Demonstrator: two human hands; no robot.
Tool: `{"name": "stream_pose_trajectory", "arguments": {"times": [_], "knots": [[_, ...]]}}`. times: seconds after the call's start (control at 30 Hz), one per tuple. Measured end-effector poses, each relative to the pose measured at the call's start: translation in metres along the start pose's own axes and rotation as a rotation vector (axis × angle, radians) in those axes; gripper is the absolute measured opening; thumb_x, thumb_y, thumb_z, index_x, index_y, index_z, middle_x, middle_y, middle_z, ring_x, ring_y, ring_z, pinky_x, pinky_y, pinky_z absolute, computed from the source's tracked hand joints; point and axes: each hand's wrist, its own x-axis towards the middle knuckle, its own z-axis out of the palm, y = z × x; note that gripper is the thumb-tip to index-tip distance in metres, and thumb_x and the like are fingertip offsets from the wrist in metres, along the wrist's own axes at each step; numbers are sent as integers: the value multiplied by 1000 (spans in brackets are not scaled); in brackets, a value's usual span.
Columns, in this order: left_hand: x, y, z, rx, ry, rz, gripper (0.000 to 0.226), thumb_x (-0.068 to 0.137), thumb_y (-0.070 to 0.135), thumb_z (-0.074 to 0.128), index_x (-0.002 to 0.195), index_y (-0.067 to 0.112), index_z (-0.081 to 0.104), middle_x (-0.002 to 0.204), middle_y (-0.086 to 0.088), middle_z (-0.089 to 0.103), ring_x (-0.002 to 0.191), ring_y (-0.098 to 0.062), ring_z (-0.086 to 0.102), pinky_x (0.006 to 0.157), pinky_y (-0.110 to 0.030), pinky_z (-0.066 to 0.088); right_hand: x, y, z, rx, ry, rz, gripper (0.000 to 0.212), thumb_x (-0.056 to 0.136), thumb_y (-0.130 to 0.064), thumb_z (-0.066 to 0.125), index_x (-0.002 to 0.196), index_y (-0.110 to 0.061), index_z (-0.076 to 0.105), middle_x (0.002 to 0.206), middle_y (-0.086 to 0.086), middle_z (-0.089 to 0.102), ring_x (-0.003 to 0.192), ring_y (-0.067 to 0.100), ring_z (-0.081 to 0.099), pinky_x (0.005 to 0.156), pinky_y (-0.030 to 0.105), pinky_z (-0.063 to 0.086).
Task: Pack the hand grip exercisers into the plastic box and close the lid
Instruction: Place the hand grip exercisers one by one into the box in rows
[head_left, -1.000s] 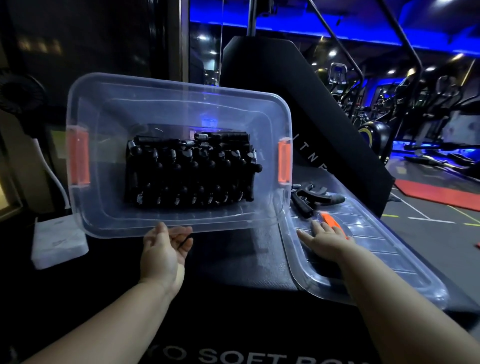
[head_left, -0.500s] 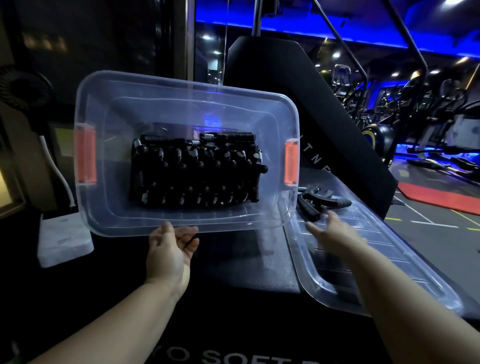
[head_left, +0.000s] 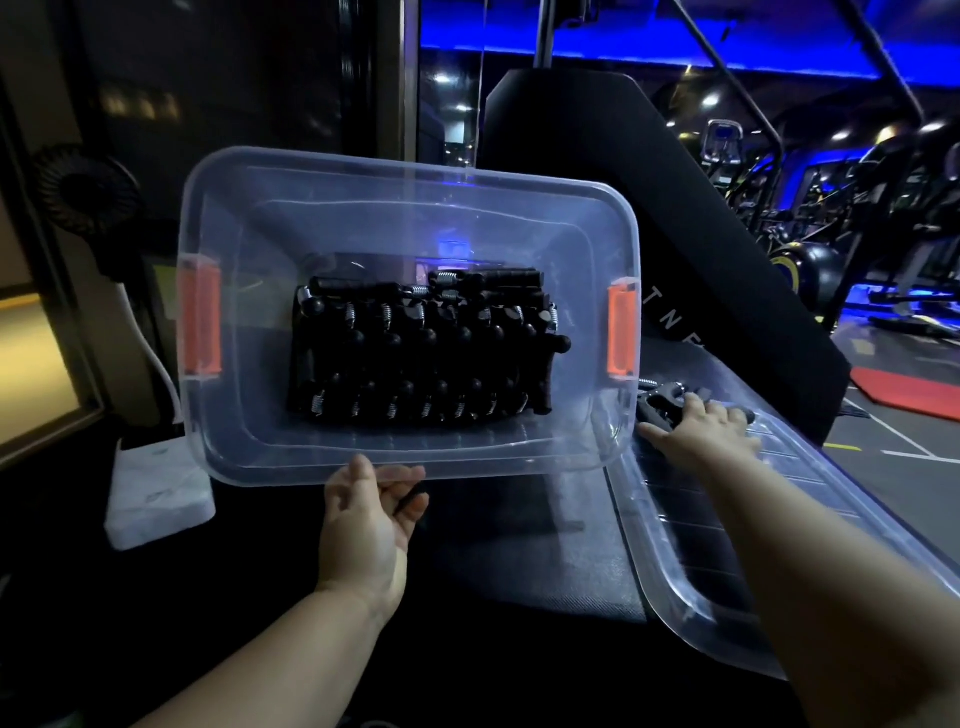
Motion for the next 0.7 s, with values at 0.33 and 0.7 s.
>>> {"name": "stream_pose_trajectory", "arguments": {"times": [0.33, 0.7], "knots": [[1, 1, -1, 5, -4, 2, 25, 102, 34, 35, 109, 13, 48, 76, -4, 68, 78, -14, 66, 66, -28, 50, -15, 2, -12, -18, -7, 44, 105, 49, -87, 55, 127, -17, 51, 132, 14, 46, 123, 34, 43, 94, 45, 35], [-1, 2, 0, -20, 12, -17, 19, 102, 33, 35, 101, 18, 46, 78, -6, 65, 77, -15, 66, 67, -28, 49, -42, 30, -21, 222, -253, -152, 83, 25, -89, 61, 82, -29, 57, 90, -4, 62, 84, 21, 58, 77, 28, 40]]}}
